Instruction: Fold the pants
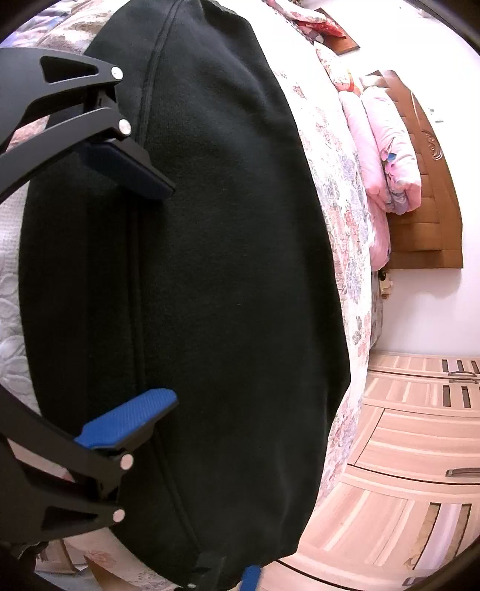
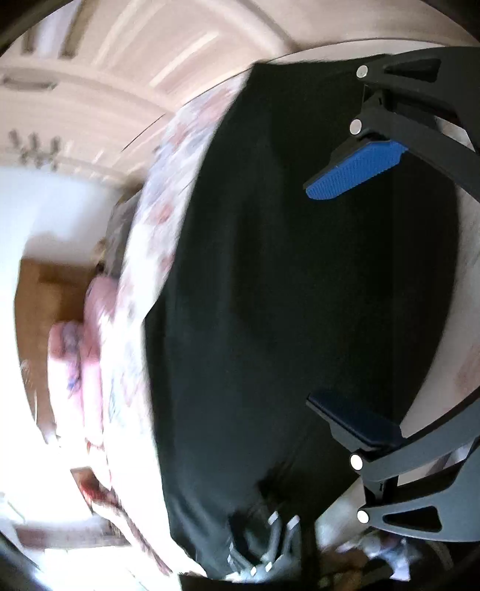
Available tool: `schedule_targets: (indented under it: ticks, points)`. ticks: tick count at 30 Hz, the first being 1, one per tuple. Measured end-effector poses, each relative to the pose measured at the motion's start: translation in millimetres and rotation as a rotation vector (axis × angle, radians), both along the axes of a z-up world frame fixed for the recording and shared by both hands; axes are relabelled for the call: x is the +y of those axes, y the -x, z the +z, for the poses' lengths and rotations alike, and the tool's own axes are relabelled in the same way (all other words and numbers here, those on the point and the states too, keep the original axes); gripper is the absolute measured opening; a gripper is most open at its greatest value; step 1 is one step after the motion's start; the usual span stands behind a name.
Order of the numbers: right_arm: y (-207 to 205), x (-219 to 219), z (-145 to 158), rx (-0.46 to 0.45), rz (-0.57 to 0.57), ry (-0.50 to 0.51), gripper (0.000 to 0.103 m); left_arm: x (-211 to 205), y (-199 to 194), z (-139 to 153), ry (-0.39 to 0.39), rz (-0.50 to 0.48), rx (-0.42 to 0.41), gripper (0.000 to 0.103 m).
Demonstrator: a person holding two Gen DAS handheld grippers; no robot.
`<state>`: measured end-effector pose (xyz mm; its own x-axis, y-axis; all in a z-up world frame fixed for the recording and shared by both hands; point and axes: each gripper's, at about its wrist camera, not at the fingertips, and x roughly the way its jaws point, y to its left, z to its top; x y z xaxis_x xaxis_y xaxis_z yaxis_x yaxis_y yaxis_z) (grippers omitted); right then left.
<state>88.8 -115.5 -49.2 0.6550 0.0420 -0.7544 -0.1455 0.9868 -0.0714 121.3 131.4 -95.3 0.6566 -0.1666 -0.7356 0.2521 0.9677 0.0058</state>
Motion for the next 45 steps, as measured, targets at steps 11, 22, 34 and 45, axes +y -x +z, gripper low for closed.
schedule_targets:
  ticks: [11, 22, 34, 45]
  points:
    - [-40.9, 15.0, -42.1, 0.132, -0.018, -0.084, 0.099, 51.2, -4.8, 20.9, 0.173, -0.021, 0.044, 0.102]
    - [-38.3, 38.7, -34.2, 0.113, -0.008, 0.019, 0.099, 268.4, -33.6, 38.7, 0.62, 0.314, 0.127, 0.101]
    - [-31.9, 317.6, 7.5, -0.022, 0.808, 0.043, 0.099, 403.6, 90.8, 48.3, 0.672, 0.75, 0.002, 0.101]
    - [-52.3, 413.6, -33.9, 0.012, 0.966, 0.177, 0.05, 364.0, 79.3, 23.0, 0.851, 0.539, 0.109, 0.101]
